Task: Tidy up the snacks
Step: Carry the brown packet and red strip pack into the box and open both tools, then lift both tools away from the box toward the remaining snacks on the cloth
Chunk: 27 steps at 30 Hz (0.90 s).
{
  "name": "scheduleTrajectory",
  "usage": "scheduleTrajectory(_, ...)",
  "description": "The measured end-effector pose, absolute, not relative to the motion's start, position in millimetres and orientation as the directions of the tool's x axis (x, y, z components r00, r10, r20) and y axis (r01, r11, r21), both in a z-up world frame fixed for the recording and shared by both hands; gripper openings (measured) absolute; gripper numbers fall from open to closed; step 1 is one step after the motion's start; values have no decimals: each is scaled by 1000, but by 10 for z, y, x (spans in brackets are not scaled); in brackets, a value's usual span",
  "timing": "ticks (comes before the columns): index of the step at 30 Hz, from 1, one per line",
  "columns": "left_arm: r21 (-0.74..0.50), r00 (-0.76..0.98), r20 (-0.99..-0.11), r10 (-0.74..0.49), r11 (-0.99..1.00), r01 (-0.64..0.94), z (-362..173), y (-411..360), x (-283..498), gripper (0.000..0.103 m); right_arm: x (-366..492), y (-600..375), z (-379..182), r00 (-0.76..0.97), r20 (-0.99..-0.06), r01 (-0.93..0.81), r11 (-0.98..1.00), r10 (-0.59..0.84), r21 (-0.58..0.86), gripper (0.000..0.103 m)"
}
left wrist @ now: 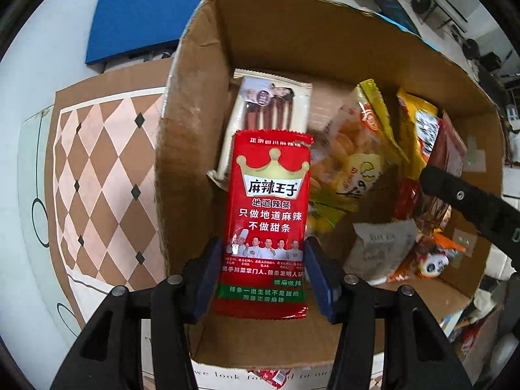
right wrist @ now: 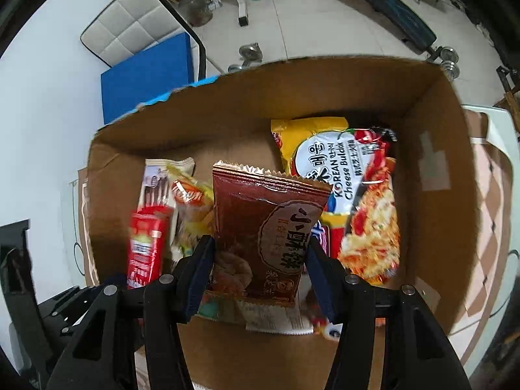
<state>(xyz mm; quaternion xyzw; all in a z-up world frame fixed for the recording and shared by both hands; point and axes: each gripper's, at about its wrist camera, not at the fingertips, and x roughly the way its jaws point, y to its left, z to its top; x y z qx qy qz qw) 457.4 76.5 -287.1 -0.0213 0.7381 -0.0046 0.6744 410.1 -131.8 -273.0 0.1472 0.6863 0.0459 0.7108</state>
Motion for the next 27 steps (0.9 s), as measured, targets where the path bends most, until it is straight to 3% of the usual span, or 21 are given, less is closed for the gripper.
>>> scheduleTrajectory(1,-33,-97,-995,-36,999,-29,-2889,770,4582,56,4132,-1323,-2799,26,-961,141,951,275,276,62)
scheduleTrajectory(3,-56,-120,-991,-61,997,-44,-2939,788,4605,63,4156,-1356,-2889,-5,-957,155,946,289,285,82)
scheduleTrajectory(5,-64,-121,-990,-69,997,-50,-2947,791,4618,66,4170,-1386,-2905,1,-958,152,947,286,283,91)
scheduleTrajectory(9,-76,-117,-990,-82,996,-47,-2923,742,4624,82,4175,-1464,-2888,7,-955,158,942,298,295,91)
scheduleTrajectory(11,-59,-97,-993,-62,998,-35,-2884,696,4627,85,4167,-1500,-2854,10,-958,151,946,287,286,92)
scheduleTrajectory(27,-27,100,-995,-29,999,16,-2185,418,4391,91,3519,-1746,-2249,112,-987,64,990,119,126,97)
